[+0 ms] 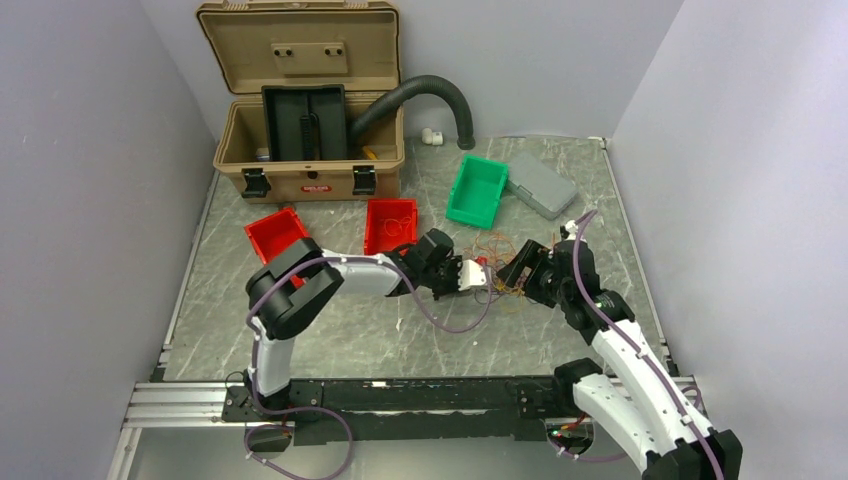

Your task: Untangle the cables

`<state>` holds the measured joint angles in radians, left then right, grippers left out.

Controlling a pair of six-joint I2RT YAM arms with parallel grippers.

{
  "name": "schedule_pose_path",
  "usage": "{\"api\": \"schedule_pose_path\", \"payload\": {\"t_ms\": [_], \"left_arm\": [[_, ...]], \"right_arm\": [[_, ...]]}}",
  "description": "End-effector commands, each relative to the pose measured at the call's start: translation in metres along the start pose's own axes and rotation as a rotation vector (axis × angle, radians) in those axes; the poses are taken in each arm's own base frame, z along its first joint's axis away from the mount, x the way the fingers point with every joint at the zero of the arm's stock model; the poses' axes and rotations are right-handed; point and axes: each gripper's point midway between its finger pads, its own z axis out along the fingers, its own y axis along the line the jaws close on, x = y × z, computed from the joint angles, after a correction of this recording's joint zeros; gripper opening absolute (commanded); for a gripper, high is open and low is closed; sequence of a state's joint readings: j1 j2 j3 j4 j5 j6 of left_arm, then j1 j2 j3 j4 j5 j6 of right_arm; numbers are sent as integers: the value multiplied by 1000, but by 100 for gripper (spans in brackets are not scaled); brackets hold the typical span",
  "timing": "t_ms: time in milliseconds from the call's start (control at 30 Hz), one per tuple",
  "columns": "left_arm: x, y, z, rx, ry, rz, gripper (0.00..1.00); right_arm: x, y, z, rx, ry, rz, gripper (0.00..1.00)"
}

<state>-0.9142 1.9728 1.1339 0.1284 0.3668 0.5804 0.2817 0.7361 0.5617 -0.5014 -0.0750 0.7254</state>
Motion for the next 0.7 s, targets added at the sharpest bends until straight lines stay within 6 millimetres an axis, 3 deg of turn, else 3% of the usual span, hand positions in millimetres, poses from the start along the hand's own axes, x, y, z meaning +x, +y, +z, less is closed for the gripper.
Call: {"api": "schedule_pose_path", "payload": {"t_ms": [0,167,333,500,667], "left_arm": [[-43,-9,-30,-9,-157,-33,0],[-73,-15,-59,-5,-248,-93,0],[-114,-8,-85,-27,-377,-144,0],[-154,1,-101,5,-419,-236,0],[-171,5,-120,6,-402,-285,0]], "right_arm": [[-3,-11,2,55,-18,1,81],[5,-15,13,39,-28,35,81],[-3,-21,20,105,-57,26,84],[-16,-11,15,163,-31,71,86],[-15,7,19,127,25,125,90]]}}
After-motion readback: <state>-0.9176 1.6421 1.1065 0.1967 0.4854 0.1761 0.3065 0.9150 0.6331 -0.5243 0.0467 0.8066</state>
